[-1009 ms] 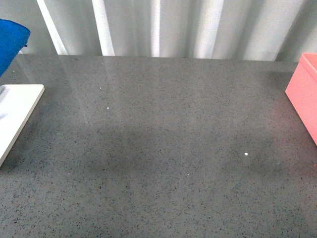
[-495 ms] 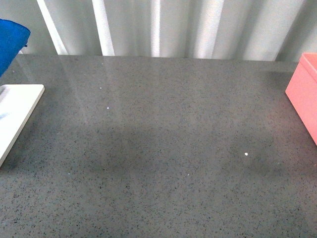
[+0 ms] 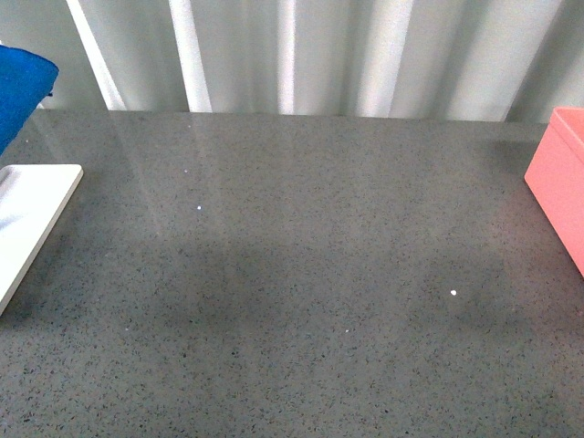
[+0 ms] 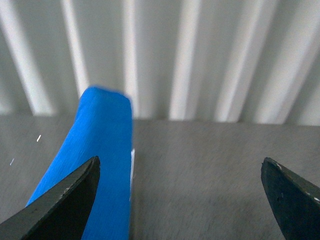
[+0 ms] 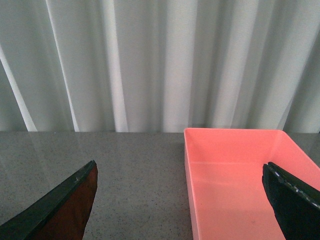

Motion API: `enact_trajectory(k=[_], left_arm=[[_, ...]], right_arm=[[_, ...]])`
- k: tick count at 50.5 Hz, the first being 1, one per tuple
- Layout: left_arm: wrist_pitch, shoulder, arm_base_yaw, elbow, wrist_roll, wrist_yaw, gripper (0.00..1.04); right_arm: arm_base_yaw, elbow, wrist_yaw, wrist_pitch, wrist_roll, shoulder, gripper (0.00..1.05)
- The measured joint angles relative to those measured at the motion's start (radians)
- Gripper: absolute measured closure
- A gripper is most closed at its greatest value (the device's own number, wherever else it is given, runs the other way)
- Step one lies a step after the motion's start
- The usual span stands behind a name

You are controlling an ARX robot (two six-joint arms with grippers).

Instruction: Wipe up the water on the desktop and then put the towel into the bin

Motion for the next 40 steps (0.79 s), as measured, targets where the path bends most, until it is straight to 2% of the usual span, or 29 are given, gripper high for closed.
enact_trajectory(k=[3, 6, 8, 13, 17, 19, 27, 36, 40], left_arm=[[-0.122, 0.066, -0.026, 0.043, -0.077, -0.105, 0.07], [-0.163, 0.175, -0.021, 0.074, -0.154, -0.128, 0.07], [-0.119, 0.286, 0.010, 0.090, -0.178, -0.073, 0.07], [0.117, 0.604, 0.135, 0.205, -0.156, 0.087, 0.07], [0.187, 0.838, 0.201, 0.357, -0.089, 0.170, 0.07], [0.205, 0.972, 0.222, 0.447, -0.037, 0.181, 0.07], [0.092, 1.281, 0.255, 0.703, -0.002, 0.175, 0.07], [-0.031, 1.550, 0.266, 1.003, 0.068, 0.088, 0.07], [-0.055, 1.644, 0.272, 1.118, 0.123, 0.087, 0.07]], right_arm=[[0.000, 0.000, 0.000, 0.000, 0.000, 0.000, 0.07], [0.000, 0.000, 0.000, 0.000, 0.000, 0.000, 0.07], [0.000, 0.000, -0.001, 0.000, 0.000, 0.000, 0.07], [0.000, 0.000, 0.000, 0.000, 0.000, 0.000, 0.07], [0.000, 0.000, 0.000, 0.000, 0.000, 0.000, 0.07], [0.000, 0.000, 0.000, 0.000, 0.000, 0.000, 0.07], [0.000, 0.000, 0.000, 0.000, 0.000, 0.000, 0.07], [0.000, 0.000, 0.000, 0.000, 0.000, 0.000, 0.07], [0.000, 0.000, 0.000, 0.000, 0.000, 0.000, 0.07]])
